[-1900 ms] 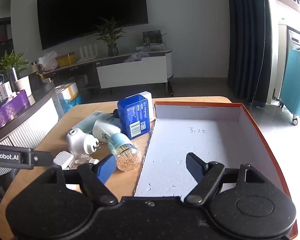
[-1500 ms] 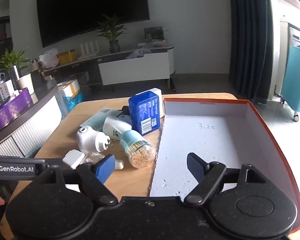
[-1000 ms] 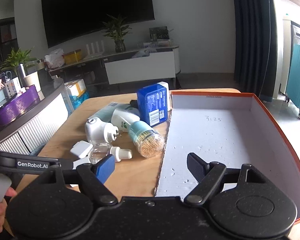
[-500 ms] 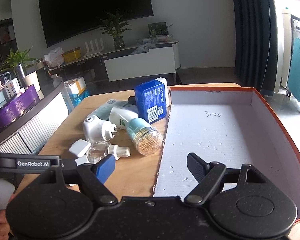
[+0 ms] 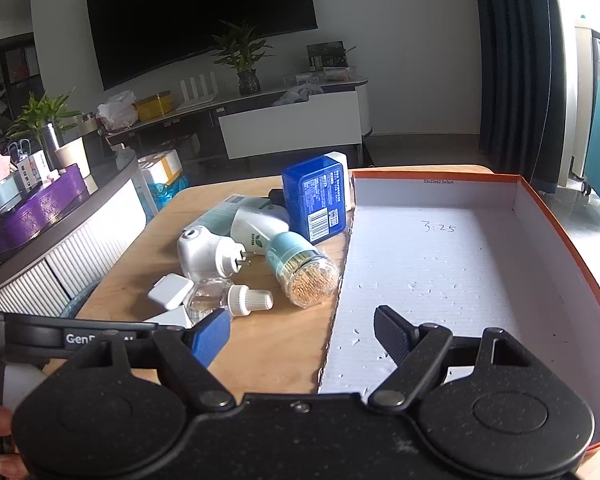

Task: Organize rigid objects
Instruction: 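Reach the left gripper to the flat white charger and grasp it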

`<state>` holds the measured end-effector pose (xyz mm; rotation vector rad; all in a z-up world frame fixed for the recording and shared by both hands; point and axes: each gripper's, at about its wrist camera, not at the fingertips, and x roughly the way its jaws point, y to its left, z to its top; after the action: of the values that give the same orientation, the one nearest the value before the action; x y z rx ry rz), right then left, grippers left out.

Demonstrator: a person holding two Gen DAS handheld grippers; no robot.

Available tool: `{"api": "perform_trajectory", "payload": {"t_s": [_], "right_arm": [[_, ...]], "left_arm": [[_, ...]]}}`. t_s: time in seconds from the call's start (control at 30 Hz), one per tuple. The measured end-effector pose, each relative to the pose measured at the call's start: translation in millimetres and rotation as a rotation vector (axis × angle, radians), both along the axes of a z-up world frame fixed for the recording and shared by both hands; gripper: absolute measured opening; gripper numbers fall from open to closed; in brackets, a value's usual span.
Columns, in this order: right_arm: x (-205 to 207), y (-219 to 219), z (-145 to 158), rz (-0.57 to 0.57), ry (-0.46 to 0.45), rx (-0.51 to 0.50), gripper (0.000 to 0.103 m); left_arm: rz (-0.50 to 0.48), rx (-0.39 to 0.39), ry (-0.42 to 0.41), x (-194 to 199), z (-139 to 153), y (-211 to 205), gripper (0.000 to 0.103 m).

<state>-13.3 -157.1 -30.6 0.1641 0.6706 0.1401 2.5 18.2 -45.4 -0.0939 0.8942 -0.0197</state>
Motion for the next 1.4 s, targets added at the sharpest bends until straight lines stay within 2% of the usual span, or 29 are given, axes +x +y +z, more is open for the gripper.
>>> {"api": "perform_trajectory", "payload": {"t_s": [0.8,1.07,1.1,1.2,1.3,1.4], "right_arm": [[3.0,1.8,-2.4,0.005,0.013,0.007,0.093],[4.8,-0.3,-4.7,0.0,0.018,0.006,0.093],[5.5,-0.6,-4.9,-0.001,0.018,0.006,0.093],[8.1,-1.5,-6.1,-0.005,0.022,0.007,0.093],[11.6,-1.0,-6.9,-0.002,0.022,0.002,0.093],[16.6,0.2,-6.9,0.011,0.031,-0.007,0.093]], "left_arm": [[0.004,0.015,0.029,6.4,-10.6,-0.2,0.103],[-0.1,0.102,0.012,16.0,-24.7,-9.2,0.103],[-0.111,0.117,0.004,17.1,-26.1,-9.9,0.101],[-0.15,0.118,-0.022,20.9,-27.8,-11.3,0.086],[-0.193,0.11,-0.057,20.4,-26.1,-15.5,0.063],[-0.198,0.089,-0.069,18.2,-25.6,-16.0,0.063]]}}
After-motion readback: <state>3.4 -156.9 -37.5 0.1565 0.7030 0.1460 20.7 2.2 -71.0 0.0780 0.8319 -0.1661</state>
